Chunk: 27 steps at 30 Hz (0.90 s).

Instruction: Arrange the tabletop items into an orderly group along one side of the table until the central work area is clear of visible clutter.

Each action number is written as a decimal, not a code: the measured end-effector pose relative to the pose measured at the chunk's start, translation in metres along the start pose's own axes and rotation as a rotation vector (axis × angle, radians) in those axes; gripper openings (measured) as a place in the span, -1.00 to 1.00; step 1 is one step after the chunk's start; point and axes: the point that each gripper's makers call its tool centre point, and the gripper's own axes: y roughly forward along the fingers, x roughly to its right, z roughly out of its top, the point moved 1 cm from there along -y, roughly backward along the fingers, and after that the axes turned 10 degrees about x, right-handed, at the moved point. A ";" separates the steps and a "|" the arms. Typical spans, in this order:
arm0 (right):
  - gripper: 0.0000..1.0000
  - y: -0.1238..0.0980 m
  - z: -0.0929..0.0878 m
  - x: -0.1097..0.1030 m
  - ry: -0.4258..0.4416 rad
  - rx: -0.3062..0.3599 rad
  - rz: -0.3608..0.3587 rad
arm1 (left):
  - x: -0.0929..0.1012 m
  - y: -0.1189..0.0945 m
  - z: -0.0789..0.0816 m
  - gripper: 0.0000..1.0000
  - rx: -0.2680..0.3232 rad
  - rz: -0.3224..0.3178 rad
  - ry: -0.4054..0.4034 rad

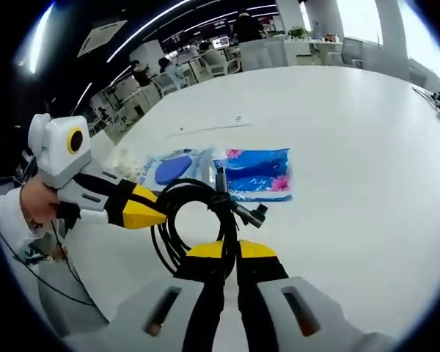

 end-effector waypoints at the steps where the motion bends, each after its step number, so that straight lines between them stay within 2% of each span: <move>1: -0.96 0.001 -0.001 0.001 0.000 -0.003 -0.001 | -0.001 0.003 -0.001 -0.96 -0.005 -0.002 -0.005; 11: -0.96 0.019 -0.018 0.018 0.041 -0.063 -0.022 | -0.015 0.027 -0.019 -0.97 -0.058 -0.013 -0.101; 16: -0.95 0.030 -0.024 0.029 0.043 -0.084 -0.028 | -0.020 0.037 -0.030 -0.97 -0.090 -0.011 -0.119; 27: -0.95 0.042 -0.032 0.037 0.073 -0.091 -0.047 | -0.029 0.048 -0.036 -0.95 -0.097 0.016 -0.154</move>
